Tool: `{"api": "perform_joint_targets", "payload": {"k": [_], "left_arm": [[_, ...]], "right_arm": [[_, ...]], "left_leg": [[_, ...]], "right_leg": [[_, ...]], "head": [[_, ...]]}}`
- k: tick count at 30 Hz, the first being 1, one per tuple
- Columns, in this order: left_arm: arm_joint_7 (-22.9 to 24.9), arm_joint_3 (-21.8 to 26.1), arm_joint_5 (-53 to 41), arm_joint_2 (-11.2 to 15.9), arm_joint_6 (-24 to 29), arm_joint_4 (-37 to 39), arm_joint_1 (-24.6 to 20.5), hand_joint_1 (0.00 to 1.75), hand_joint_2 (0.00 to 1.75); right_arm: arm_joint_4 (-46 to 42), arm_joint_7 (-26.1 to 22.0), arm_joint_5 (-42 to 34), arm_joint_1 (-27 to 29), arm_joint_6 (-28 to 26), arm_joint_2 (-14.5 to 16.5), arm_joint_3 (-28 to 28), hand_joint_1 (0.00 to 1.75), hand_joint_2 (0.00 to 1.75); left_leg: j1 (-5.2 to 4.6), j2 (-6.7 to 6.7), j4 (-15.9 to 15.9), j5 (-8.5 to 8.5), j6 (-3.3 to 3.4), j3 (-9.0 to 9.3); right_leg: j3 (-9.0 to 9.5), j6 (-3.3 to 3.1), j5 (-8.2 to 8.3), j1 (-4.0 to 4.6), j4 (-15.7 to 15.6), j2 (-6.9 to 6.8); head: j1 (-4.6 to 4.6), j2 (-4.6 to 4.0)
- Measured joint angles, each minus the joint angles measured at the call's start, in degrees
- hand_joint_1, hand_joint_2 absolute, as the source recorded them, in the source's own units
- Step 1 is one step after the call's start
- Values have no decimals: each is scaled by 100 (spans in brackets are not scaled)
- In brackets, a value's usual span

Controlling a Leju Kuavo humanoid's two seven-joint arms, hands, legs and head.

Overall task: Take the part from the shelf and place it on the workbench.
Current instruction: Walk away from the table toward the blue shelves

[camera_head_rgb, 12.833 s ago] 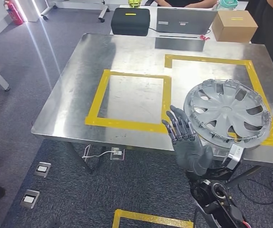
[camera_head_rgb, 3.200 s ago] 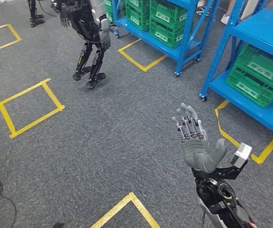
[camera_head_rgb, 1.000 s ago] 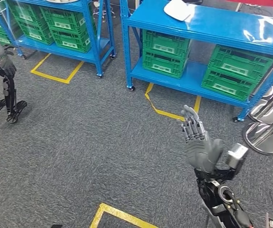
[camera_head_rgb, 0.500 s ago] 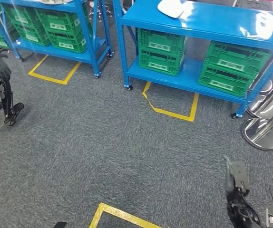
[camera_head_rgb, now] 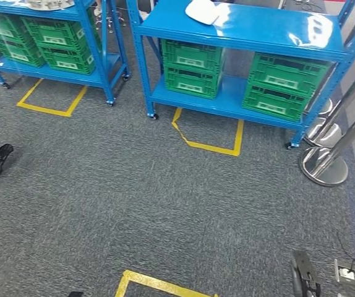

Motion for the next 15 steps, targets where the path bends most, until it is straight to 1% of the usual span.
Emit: {"api": "perform_joint_targets", "payload": {"k": [4, 7, 11, 15], "left_arm": [[69, -37, 0, 1, -3, 0, 5, 0, 0], [96, -50, 2, -1, -4, 0, 8, 0, 0], [108, -54, 1, -1, -4, 0, -6, 0, 0], [121, -60, 3, -1, 0, 0, -5, 0, 0]], "right_arm": [[311, 459, 35, 150, 168, 42, 1, 0, 0], [453, 535, 43, 251, 204, 90, 4, 0, 0], [581, 606, 44, 269, 237, 114, 6, 0, 0], [686, 787, 40, 305, 331, 157, 11, 0, 0]], "left_leg": [[-10, -13, 8, -14, 34, 8], [-19, -12, 12, -27, 52, 10], [-22, -10, 13, -39, 69, 18], [-15, -11, 13, -41, 71, 22]], "right_leg": [[38, 26, 5, -7, -28, -6], [45, 47, 2, -15, -32, -5], [48, 69, -11, -20, -33, -2], [51, 74, -16, -20, -34, -5]], "head": [[49, 0], [77, 0], [81, 0], [77, 0]]}}
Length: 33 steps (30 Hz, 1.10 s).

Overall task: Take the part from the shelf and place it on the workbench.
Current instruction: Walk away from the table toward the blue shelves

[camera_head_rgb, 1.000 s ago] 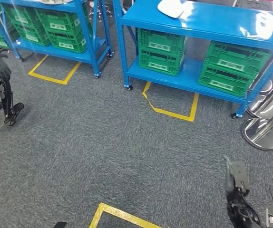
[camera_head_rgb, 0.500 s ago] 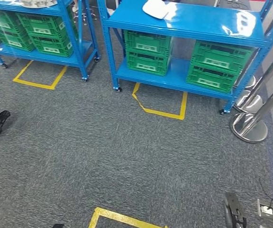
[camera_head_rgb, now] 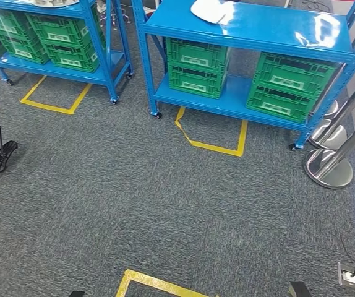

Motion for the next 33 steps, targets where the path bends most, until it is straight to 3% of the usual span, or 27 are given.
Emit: {"api": "perform_joint_targets", "payload": {"k": [9, 13, 15, 18, 19, 20, 22, 23, 24, 26, 27, 29, 31, 33], "left_arm": [[29, -19, -5, 10, -21, 0, -1, 0, 0], [30, -21, -9, 22, -24, 0, -2, 0, 0], [31, -24, -9, 20, -25, 0, 2, 0, 0], [31, -27, -9, 20, -28, 0, 6, 0, 0], [31, -27, -9, 19, -31, 0, 12, 0, 0], [31, -27, -8, 18, -33, 0, 20, 0, 0], [37, -27, -7, 17, -38, 0, 37, 0, 0], [42, -28, -7, 26, -39, 3, 39, 0, 0], [47, -29, -7, 36, -40, 5, 36, 0, 0], [52, -31, -5, 49, -42, 11, 20, 0, 0], [54, -31, -6, 43, -44, 10, 11, 0, 0], [60, -31, -4, 27, -49, 9, -9, 0, 0], [64, -32, -3, 18, -54, 9, -27, 0, 0], [64, -33, -3, 17, -57, 9, -24, 0, 0]], "right_arm": [[136, 62, -82, 92, 49, 132, 9, 0, 0], [169, 54, -87, 101, 80, 163, 11, 0, 0], [184, 51, -87, 104, 81, 169, 13, 0, 0], [207, 50, -87, 106, 80, 174, 14, 0, 0], [214, 54, -87, 116, 80, 176, 14, 0, 0], [219, 56, -87, 127, 79, 178, 14, 0, 0], [230, 62, -87, 146, 78, 179, 15, 0, 0], [240, 65, -87, 152, 79, 195, 16, 0, 0], [250, 67, -87, 152, 80, 208, 18, 0, 0], [265, 73, -87, 151, 82, 233, 21, 0, 0], [267, 72, -86, 149, 82, 231, 21, 0, 0], [270, 74, -85, 152, 79, 231, 21, 0, 0], [272, 72, -84, 143, 74, 231, 21, 0, 0], [273, 71, -81, 131, 73, 231, 21, 0, 0]], "left_leg": [[-30, 0, 23, -43, 45, 23], [-5, 13, -70, -67, 128, 106], [22, 32, -117, -85, 174, 211], [30, 55, -122, -134, 184, 274], [38, 55, -119, -157, 165, 298], [51, 54, -116, -184, 137, 334], [92, 53, -100, -265, 56, 433], [111, 55, -82, -307, 8, 477], [115, 58, -59, -346, -45, 496], [119, 61, -14, -404, -134, 518], [124, 61, 4, -425, -170, 524], [145, 54, 271, -432, -216, 413], [145, 46, 993, -536, -236, -49], [134, 41, 1759, -795, -231, -646]], "right_leg": [[32, 35, -19, -25, -11, 1], [116, 101, -7, -26, 126, -9], [-59, 134, -230, -32, 503, -39], [-620, 198, -714, -77, 1543, -61], [-729, 225, -728, -102, 1686, -66], [-729, 253, -613, -134, 1605, -73], [-459, 327, -157, -200, 908, -91], [-331, 350, -45, -208, 562, -103], [-235, 329, -1, -200, 335, -117], [-185, 191, -82, -150, 255, -126], [-142, 111, -71, -137, 266, -119], [-61, 21, -86, -127, 250, -99], [22, -40, -129, -119, 215, -87], [115, -92, -208, -91, 198, -76]], "head": [[-22, 0], [-33, 0], [13, 0], [90, 0], [98, 0], [110, 0], [139, 0], [167, 0], [192, 0], [191, 0], [168, 0], [94, 0], [13, 0], [-60, 0]]}}
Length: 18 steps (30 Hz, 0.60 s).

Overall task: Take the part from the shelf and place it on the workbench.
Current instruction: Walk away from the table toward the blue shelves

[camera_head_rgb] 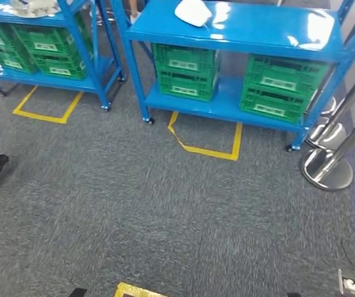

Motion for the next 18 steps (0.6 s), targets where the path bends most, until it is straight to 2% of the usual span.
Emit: {"api": "perform_joint_targets", "payload": {"k": [1, 2, 3, 5, 6, 7, 8, 10, 11, 12, 13, 14, 15, 16, 17, 18], "left_arm": [[1, 0, 1, -1, 0, 0, 7, 0, 0], [2, 0, 1, -1, 0, 0, 19, 0, 0], [3, 0, 1, 2, 0, 0, 30, 0, 0], [4, 0, -1, 18, 1, 1, 55, 0, 0], [4, -1, -2, 32, 1, 2, 62, 0, 0], [4, -1, -3, 43, 1, 3, 65, 0, 0], [4, -2, -4, 51, 2, 3, 65, 0, 0], [4, -6, -5, 45, 2, 2, 55, 0, 0], [4, -10, -5, 41, 1, 1, 56, 0, 0], [4, -17, -5, 38, 1, 1, 59, 0, 0], [4, -26, -5, 35, 0, 0, 58, 0, 0], [4, -36, -5, 35, -2, 0, 53, 0, 0], [4, -43, -5, 34, -6, 0, 49, 0, 0], [4, -48, -5, 34, -10, 0, 49, 0, 0], [4, -50, -5, 32, -15, 0, 56, 0, 0], [4, -51, -5, 28, -17, 0, 65, 0, 0]], "right_arm": [[1, 1, 1, -1, 0, 0, 0, 0, 0], [1, 2, 1, -1, 1, 0, 0, 0, 0], [1, 3, 1, 0, 3, 1, 0, 0, 0], [3, 3, 1, -2, 11, 10, 1, 0, 0], [5, 2, 1, -3, 16, 20, 2, 0, 0], [7, 4, 1, -7, 20, 30, 3, 0, 0], [9, 5, 1, -9, 23, 39, 4, 0, 0], [10, 6, 1, -14, 22, 40, 4, 0, 0], [10, 4, 1, -14, 20, 38, 4, 0, 0], [13, 4, 0, -17, 18, 36, 4, 0, 0], [15, 3, -2, -20, 17, 33, 4, 0, 0], [17, 3, -5, -22, 17, 33, 4, 0, 0], [20, 4, -8, -22, 18, 33, 4, 0, 0], [21, 5, -13, -20, 19, 34, 4, 0, 0], [25, 6, -16, -12, 19, 34, 4, 0, 0], [30, 7, -20, -2, 19, 34, 4, 0, 0]], "left_leg": [[-11, -1, 181, -86, 15, -219], [-28, -2, 164, -77, 43, -345], [-53, -4, -51, 57, 84, -374], [-139, -19, -803, 632, 202, -257], [-178, -42, -1105, 849, 256, -186], [-209, -64, -1291, 986, 294, -129], [-221, -86, -1384, 1019, 322, -86], [-199, -86, -1482, 976, 360, 76], [-181, -79, -1543, 964, 387, 187], [-168, -69, -1582, 936, 410, 301], [-159, -64, -1608, 895, 423, 403], [-158, -61, -1618, 829, 436, 487], [-159, -62, -1621, 757, 442, 568], [-160, -66, -1621, 679, 442, 659], [-160, -72, -1621, 596, 441, 765], [-160, -77, -1621, 512, 435, 879]], "right_leg": [[65, -16, -53, 18, -4, 15], [143, -26, -113, 33, -6, 32], [229, -31, -178, 43, -9, 54], [368, -27, -310, 55, -18, 89], [413, -10, -379, 62, -34, 112], [450, 10, -441, 67, -67, 125], [523, 39, -464, 74, -83, 136], [654, 97, -439, 84, -72, 126], [659, 121, -394, 92, 67, 103], [556, 138, -388, 94, 297, 74], [364, 156, -438, 93, 623, 44], [125, 173, -566, 94, 979, 23], [-122, 193, -770, 89, 1271, 13], [-329, 213, -982, 86, 1439, 9], [-469, 226, -1129, 83, 1452, 6], [-544, 236, -1133, 79, 1315, 4]], "head": [[-25, 0], [-40, 0], [-55, 0], [-90, 0], [-113, 0], [-127, 0], [-138, 0], [-136, 0], [-124, -1], [-104, -2], [-73, -2], [-45, -3], [-17, -2], [11, -2], [34, -2], [63, -2]]}}
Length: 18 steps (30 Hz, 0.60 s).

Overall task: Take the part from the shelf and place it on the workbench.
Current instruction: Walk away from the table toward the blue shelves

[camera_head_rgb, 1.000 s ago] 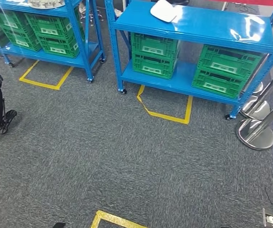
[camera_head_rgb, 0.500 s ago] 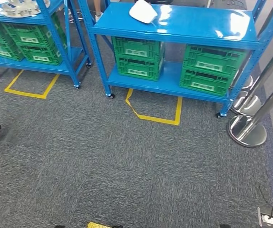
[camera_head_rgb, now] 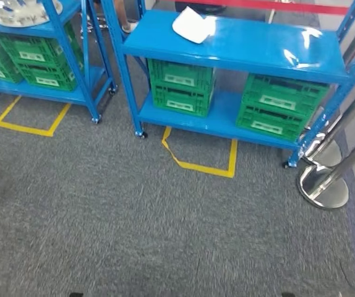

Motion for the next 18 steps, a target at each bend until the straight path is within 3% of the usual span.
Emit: {"api": "perform_joint_targets", "payload": {"k": [1, 3, 4, 5, 7, 9, 11, 13, 14, 15, 16, 18], "left_arm": [[0, -1, -1, -4, -1, 0, 8, 0, 0], [0, -7, -1, -11, -1, 1, 16, 0, 0], [-2, -13, -1, -12, -1, 1, 7, 0, 0], [-8, -20, 0, -13, -1, 1, -7, 0, 0], [-25, -31, -3, -14, 0, 0, -46, 0, 0], [-45, -36, -9, -25, 1, 0, -58, 0, 0], [-59, -38, -13, -33, 2, 0, -63, 0, 0], [-64, -41, -11, -32, 2, 0, -67, 0, 0], [-65, -42, -8, -33, 2, 0, -62, 0, 0], [-65, -43, -4, -32, 2, 0, -53, 0, 0], [-64, -43, -1, -29, 2, 0, -45, 0, 0], [-65, -45, 2, -25, 3, 0, -33, 0, 0]], "right_arm": [[5, 1, -3, 9, 0, -1, 0, 0, 0], [24, 2, -4, 35, 0, -1, 0, 0, 0], [32, 2, -5, 37, 1, -1, 0, 0, 0], [39, 1, -5, 35, 2, 0, 1, 0, 0], [42, -4, -11, 11, 2, -2, 1, 0, 0], [44, -13, -26, 1, 0, -5, 0, 0, 0], [45, -22, -40, -7, -1, -5, 0, 0, 0], [45, -23, -45, -12, -1, -5, 0, 0, 0], [45, -23, -45, -8, -2, -5, 0, 0, 0], [46, -22, -45, -5, -3, -5, 1, 0, 0], [46, -22, -45, -3, -4, -5, 1, 0, 0], [48, -22, -45, -4, -8, -3, 5, 0, 0]], "left_leg": [[0, -3, -1, -87, -9, 116], [-1, -9, -3, -246, -41, 305], [2, -11, -9, -306, -66, 355], [5, -12, -8, -341, -92, 389], [9, -6, 73, -314, -157, 382], [12, -1, 498, -222, -226, 176], [39, 1, 1206, -328, -287, -316], [80, 4, 1695, -628, -331, -819], [97, 4, 1729, -708, -348, -966], [113, 5, 1595, -664, -362, -1028], [127, 6, 1306, -474, -372, -1008], [138, 22, 583, 88, -366, -861]], "right_leg": [[-27, 0, 188, -3, -263, -2], [-36, -44, 942, 12, -812, -21], [-8, -95, 1235, 29, -981, -27], [13, -152, 1395, 52, -1061, -29], [130, -249, 1358, 67, -1140, -7], [292, -305, 1328, 41, -1269, 0], [453, -347, 1284, 18, -1389, -3], [577, -361, 1209, 7, -1442, 6], [649, -355, 1157, -2, -1452, 13], [730, -343, 1097, -14, -1456, 23], [812, -325, 1030, -27, -1458, 30], [947, -272, 889, -42, -1458, 36]], "head": [[29, 0], [85, 0], [98, -1], [97, -1], [86, -1], [62, -1], [6, -1], [-37, 0], [-51, 0], [-73, 0], [-98, 0], [-151, 0]]}}
